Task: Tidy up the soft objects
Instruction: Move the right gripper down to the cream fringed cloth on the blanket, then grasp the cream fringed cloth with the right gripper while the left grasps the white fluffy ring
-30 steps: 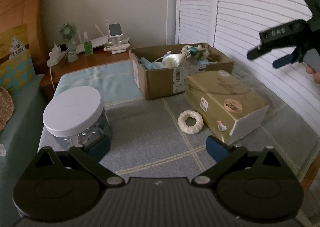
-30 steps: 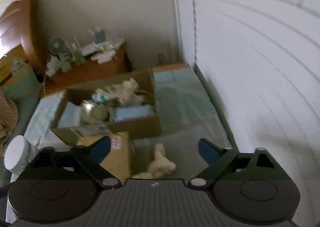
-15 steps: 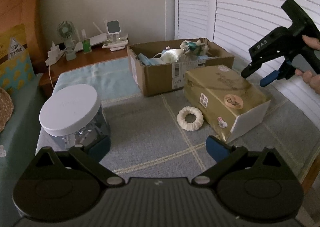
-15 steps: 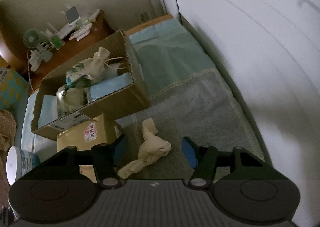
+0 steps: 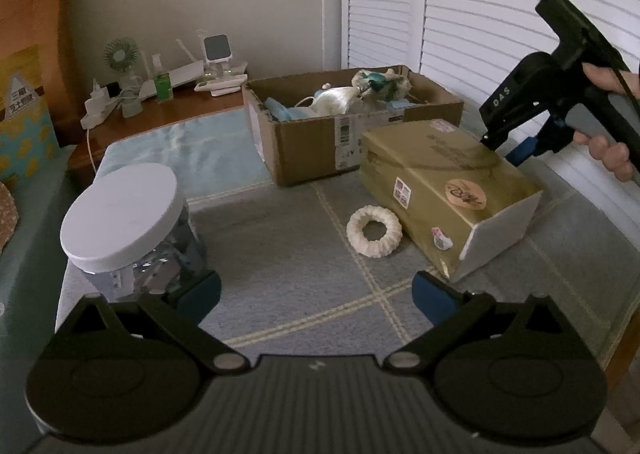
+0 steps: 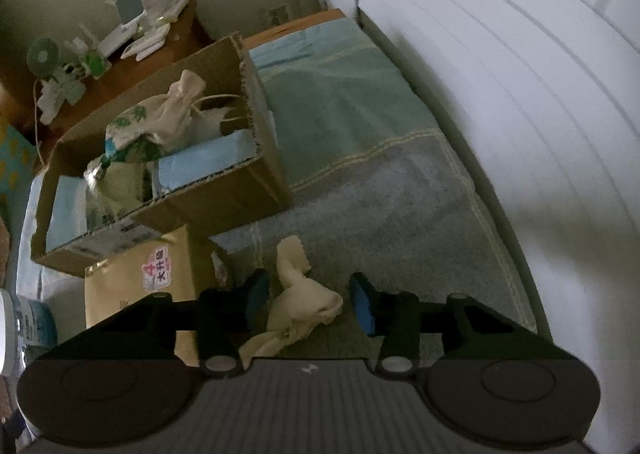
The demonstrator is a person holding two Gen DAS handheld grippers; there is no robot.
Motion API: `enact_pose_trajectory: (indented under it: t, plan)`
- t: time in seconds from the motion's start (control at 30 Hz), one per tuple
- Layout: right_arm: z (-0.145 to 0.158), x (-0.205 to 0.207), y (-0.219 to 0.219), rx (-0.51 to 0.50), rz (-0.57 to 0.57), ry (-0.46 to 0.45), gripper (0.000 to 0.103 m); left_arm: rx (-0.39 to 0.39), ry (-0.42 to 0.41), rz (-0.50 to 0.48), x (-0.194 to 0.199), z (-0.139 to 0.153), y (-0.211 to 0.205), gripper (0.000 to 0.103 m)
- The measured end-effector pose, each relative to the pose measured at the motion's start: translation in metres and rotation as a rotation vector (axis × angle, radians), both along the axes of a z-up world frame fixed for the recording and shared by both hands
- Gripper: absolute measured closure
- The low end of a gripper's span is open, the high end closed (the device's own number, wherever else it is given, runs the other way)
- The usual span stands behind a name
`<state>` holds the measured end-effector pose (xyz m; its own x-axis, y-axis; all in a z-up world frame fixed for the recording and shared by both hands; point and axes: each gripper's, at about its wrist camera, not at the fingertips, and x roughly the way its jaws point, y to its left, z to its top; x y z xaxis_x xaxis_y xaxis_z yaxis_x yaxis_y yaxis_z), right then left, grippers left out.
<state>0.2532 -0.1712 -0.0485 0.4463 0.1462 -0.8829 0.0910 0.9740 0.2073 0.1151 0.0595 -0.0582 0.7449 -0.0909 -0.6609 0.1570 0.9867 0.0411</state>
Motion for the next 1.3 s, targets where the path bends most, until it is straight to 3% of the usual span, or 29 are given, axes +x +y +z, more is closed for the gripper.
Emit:
enact_pose_trajectory:
  t: [0.3, 0.73, 1.0, 1.2, 1.3]
  plan:
    - [-0.003, -0.007, 0.011, -0.046, 0.07, -0.024, 0.068, 0.002, 0.013, -0.036, 0.003, -0.004, -0.001, 0.002]
    - [0.015, -0.031, -0.006, -0.06, 0.05, -0.059, 0.069, 0.04, 0.011, -0.101, 0.013, -0.005, -0.005, 0.002]
    - [0.005, -0.042, -0.014, -0.122, 0.039, -0.046, 0.068, 0.108, 0.098, -0.219, 0.034, -0.025, -0.012, 0.001]
    - [0.003, -0.05, -0.013, -0.129, 0.049, -0.058, 0.066, 0.009, 0.163, -0.259, 0.047, -0.029, 0.002, 0.0]
    - [0.003, -0.052, -0.013, -0.13, 0.051, -0.068, 0.066, 0.014, 0.173, -0.288, 0.051, -0.029, 0.003, 0.0]
